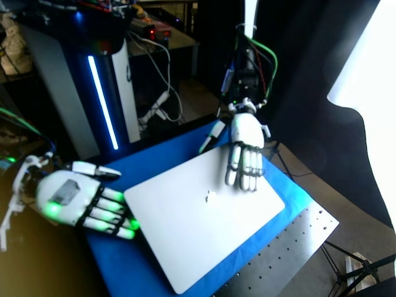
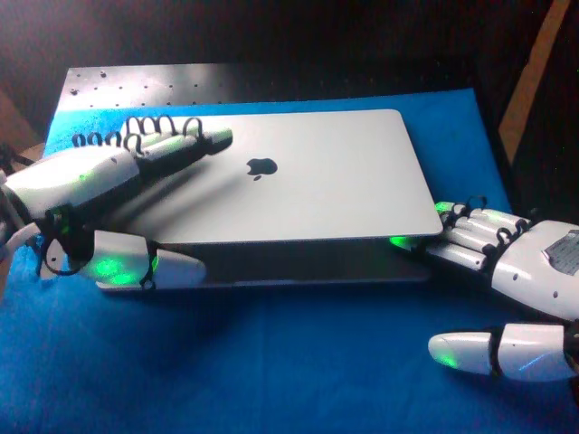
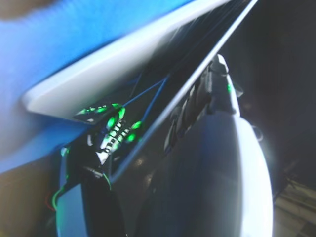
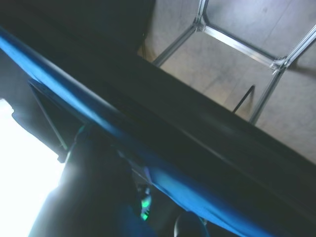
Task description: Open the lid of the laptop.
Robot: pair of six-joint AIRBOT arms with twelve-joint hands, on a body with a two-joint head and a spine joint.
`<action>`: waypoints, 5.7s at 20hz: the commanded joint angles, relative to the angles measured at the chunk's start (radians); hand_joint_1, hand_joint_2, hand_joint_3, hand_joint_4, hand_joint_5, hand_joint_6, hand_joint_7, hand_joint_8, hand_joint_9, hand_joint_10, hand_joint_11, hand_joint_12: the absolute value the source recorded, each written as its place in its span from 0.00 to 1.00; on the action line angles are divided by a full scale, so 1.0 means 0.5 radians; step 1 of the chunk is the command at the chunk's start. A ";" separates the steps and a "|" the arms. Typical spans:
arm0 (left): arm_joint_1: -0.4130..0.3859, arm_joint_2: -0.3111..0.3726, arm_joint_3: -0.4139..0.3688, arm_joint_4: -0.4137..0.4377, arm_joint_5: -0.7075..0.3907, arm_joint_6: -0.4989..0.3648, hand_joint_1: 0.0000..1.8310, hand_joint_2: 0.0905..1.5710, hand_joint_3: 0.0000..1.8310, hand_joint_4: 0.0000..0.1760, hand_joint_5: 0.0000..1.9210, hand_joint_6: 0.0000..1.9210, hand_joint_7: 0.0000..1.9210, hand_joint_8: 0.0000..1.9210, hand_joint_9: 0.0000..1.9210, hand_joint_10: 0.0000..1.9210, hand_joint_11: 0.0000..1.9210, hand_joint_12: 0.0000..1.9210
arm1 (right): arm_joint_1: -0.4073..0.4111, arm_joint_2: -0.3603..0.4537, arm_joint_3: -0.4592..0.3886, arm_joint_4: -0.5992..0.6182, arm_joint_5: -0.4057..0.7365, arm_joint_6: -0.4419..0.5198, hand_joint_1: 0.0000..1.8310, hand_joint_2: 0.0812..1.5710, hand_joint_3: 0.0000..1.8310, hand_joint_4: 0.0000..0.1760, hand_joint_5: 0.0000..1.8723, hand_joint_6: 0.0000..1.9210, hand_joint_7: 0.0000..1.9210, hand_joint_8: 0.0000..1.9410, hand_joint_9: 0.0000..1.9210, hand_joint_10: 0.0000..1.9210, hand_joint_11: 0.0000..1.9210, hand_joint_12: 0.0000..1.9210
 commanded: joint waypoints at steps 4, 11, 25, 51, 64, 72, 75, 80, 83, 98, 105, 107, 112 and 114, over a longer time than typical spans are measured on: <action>-0.069 -0.004 0.022 -0.020 -0.249 -0.004 0.37 0.58 0.00 1.00 0.00 0.00 0.00 0.00 0.00 0.00 0.00 0.00 | 0.022 -0.031 0.014 -0.124 0.131 0.087 0.00 0.77 0.00 0.00 0.00 0.00 0.00 0.00 0.00 0.00 0.00 0.00; -0.167 -0.010 0.040 -0.092 -0.332 0.075 0.35 0.58 0.00 1.00 0.00 0.00 0.00 0.00 0.00 0.00 0.00 0.00 | 0.022 -0.031 0.019 -0.133 0.115 0.089 0.00 0.77 0.00 0.00 0.00 0.00 0.00 0.00 0.00 0.00 0.00 0.00; -0.402 -0.025 0.144 -0.247 -0.482 0.158 0.34 0.61 0.00 0.92 0.00 0.00 0.00 0.00 0.00 0.00 0.00 0.00 | 0.021 -0.029 0.024 -0.133 0.107 0.089 0.00 0.78 0.00 0.00 0.00 0.00 0.00 0.00 0.00 0.00 0.00 0.00; -0.258 -0.090 0.103 -0.258 -0.425 0.158 0.39 0.60 0.00 1.00 0.00 0.00 0.00 0.00 0.00 0.00 0.00 0.00 | 0.180 0.105 0.074 -0.166 0.130 0.089 0.00 0.79 0.00 0.00 0.00 0.00 0.00 0.00 0.00 0.00 0.00 0.00; -0.289 -0.138 0.135 -0.255 -0.422 0.158 0.37 0.60 0.00 1.00 0.00 0.00 0.00 0.00 0.00 0.00 0.00 0.00 | 0.334 -0.142 0.151 -0.224 0.149 0.088 0.00 0.78 0.00 0.00 0.00 0.00 0.00 0.00 0.00 0.00 0.00 0.00; -0.354 -0.175 0.162 -0.248 -0.424 0.159 0.36 0.60 0.00 1.00 0.00 0.00 0.00 0.00 0.00 0.00 0.00 0.00 | 0.399 -0.298 0.251 -0.224 0.104 0.089 0.00 0.75 0.00 0.00 0.00 0.00 0.00 0.00 0.00 0.00 0.00 0.00; -0.373 -0.188 0.177 -0.251 -0.421 0.158 0.38 0.60 0.00 1.00 0.00 0.00 0.00 0.00 0.00 0.00 0.00 0.00 | 0.422 -0.387 0.322 -0.215 -0.024 0.089 0.00 0.76 0.00 0.00 0.00 0.00 0.00 0.00 0.00 0.00 0.00 0.00; -0.460 -0.212 0.216 -0.250 -0.415 0.159 0.34 0.60 0.00 1.00 0.00 0.00 0.00 0.00 0.00 0.00 0.00 0.00 | 0.424 -0.430 0.341 -0.258 -0.135 0.089 0.00 0.74 0.00 0.00 0.00 0.00 0.00 0.00 0.00 0.00 0.00 0.00; -0.528 -0.236 0.253 -0.254 -0.411 0.159 0.34 0.61 0.00 1.00 0.00 0.00 0.00 0.00 0.00 0.00 0.00 0.00 | 0.423 -0.431 0.329 -0.283 -0.160 0.089 0.00 0.77 0.00 0.00 0.00 0.00 0.00 0.00 0.00 0.00 0.00 0.00; -1.151 -0.537 0.956 -0.347 0.184 0.164 0.36 0.60 0.00 1.00 0.00 0.00 0.00 0.00 0.00 0.00 0.00 0.00 | 0.423 -0.439 0.318 -0.473 -0.163 0.199 0.00 0.78 0.00 0.00 0.00 0.00 0.00 0.00 0.00 0.00 0.00 0.00; -1.381 -0.681 1.327 -0.305 0.465 0.348 0.39 0.64 0.01 1.00 0.00 0.00 0.00 0.00 0.00 0.00 0.00 0.00 | 0.424 -0.443 0.334 -0.573 -0.138 0.281 0.00 0.79 0.00 0.00 0.00 0.00 0.00 0.00 0.00 0.00 0.00 0.00; -1.414 -0.782 1.524 -0.308 0.589 0.347 0.35 0.64 0.00 1.00 0.00 0.00 0.00 0.00 0.00 0.00 0.00 0.00 | 0.425 -0.443 0.334 -0.595 -0.118 0.292 0.00 0.81 0.01 0.00 0.00 0.00 0.00 0.00 0.00 0.00 0.00 0.00; -1.332 -0.767 1.527 -0.431 0.615 0.338 0.39 0.64 0.00 1.00 0.00 0.00 0.00 0.00 0.00 0.00 0.00 0.00 | 0.425 -0.441 0.323 -0.580 -0.096 0.304 0.00 0.79 0.00 0.00 0.00 0.00 0.00 0.00 0.00 0.00 0.00 0.00; -1.321 -0.762 1.498 -0.428 0.597 0.336 0.38 0.64 0.00 1.00 0.00 0.00 0.00 0.00 0.00 0.00 0.00 0.00 | 0.424 -0.439 0.310 -0.573 -0.096 0.304 0.00 0.80 0.00 0.00 0.00 0.00 0.00 0.00 0.00 0.00 0.00 0.00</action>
